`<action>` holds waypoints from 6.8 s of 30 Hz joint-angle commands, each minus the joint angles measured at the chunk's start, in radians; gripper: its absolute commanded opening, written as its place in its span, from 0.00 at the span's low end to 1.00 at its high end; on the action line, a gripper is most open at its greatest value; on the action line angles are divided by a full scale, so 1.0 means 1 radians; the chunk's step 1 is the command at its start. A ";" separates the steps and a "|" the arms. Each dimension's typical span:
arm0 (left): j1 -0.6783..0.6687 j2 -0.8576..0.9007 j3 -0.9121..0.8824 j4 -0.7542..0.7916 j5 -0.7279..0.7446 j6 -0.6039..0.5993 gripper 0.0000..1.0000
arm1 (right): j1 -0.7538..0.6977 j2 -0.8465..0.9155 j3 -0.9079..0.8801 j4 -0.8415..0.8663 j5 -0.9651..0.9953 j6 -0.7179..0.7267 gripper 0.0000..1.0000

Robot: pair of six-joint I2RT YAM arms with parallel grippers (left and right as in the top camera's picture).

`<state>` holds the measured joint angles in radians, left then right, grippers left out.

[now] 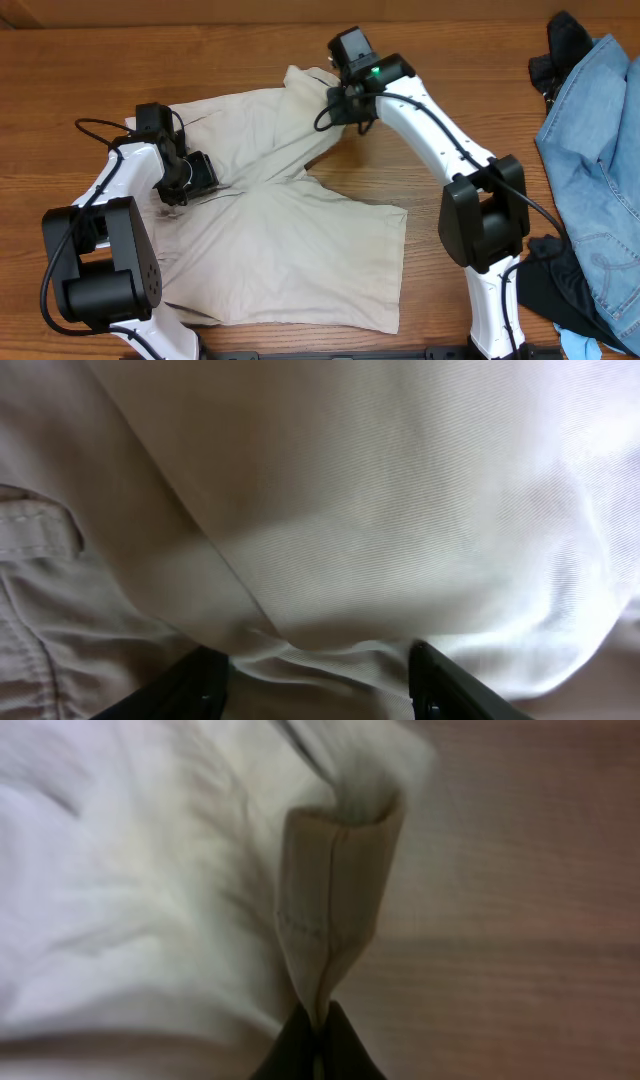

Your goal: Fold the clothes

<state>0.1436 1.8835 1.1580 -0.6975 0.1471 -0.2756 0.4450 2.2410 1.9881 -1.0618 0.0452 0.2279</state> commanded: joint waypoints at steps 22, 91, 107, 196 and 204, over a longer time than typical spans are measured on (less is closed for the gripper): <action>-0.007 0.020 -0.010 -0.012 0.000 0.064 0.67 | -0.064 -0.027 0.015 -0.328 0.043 0.074 0.54; -0.007 0.020 -0.010 -0.016 0.000 0.063 0.72 | -0.264 0.011 -0.220 -0.266 -0.066 -0.167 0.04; -0.006 0.020 -0.010 -0.019 0.000 0.063 0.73 | -0.264 0.011 -0.222 -0.407 -0.045 -0.180 0.22; 0.002 0.020 -0.010 0.030 -0.072 -0.044 0.77 | -0.281 0.156 0.227 -0.185 -0.501 -0.381 0.38; 0.002 0.020 -0.010 0.029 -0.093 -0.109 0.73 | -0.245 0.163 0.106 -0.101 -0.533 -0.442 0.33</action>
<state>0.1371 1.8835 1.1584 -0.6765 0.1226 -0.3374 0.1932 2.3825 2.1330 -1.1835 -0.4503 -0.1810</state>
